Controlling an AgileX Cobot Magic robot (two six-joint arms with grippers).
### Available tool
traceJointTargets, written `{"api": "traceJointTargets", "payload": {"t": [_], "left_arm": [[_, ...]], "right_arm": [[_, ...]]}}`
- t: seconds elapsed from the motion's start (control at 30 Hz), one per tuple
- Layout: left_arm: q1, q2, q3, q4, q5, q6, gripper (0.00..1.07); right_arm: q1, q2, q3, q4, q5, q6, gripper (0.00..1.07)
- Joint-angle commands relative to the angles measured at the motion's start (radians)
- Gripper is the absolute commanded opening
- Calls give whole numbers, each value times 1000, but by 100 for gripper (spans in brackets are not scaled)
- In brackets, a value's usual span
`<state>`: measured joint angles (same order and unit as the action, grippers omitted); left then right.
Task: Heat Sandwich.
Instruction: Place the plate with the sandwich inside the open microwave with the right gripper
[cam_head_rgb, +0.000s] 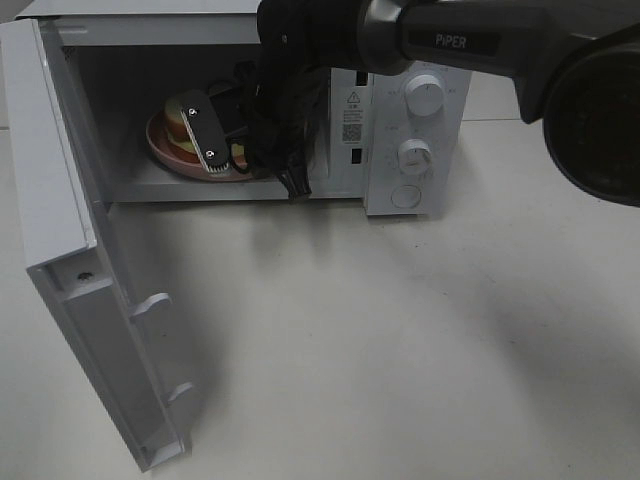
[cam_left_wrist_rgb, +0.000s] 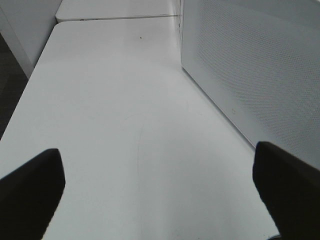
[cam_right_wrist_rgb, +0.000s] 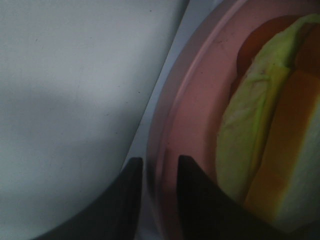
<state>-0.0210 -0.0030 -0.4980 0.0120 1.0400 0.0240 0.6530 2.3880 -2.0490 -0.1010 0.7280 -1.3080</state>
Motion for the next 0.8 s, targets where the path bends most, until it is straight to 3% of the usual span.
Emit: {"api": "traceJointTargets", "payload": {"t": [0.03,0.07,0.13,0.37,0.8], "left_arm": [[-7,-27,4,1,-4,-4,98],[-7,-27,4,1,-4,-4,98],[-7,-27,4,1,-4,-4,98],[-7,-27,4,1,-4,-4,98],[-7,-27,4,1,-4,-4,98]], "right_arm": [[-2,-4,-11,6,-4,43,44],[-2,-4,-11,8,6,79,53],[-2,-4,-10,27,13,95,60],[-2,-35,57,62,-23,101,78],[-2,-179,280,59,-122,105,77]]}}
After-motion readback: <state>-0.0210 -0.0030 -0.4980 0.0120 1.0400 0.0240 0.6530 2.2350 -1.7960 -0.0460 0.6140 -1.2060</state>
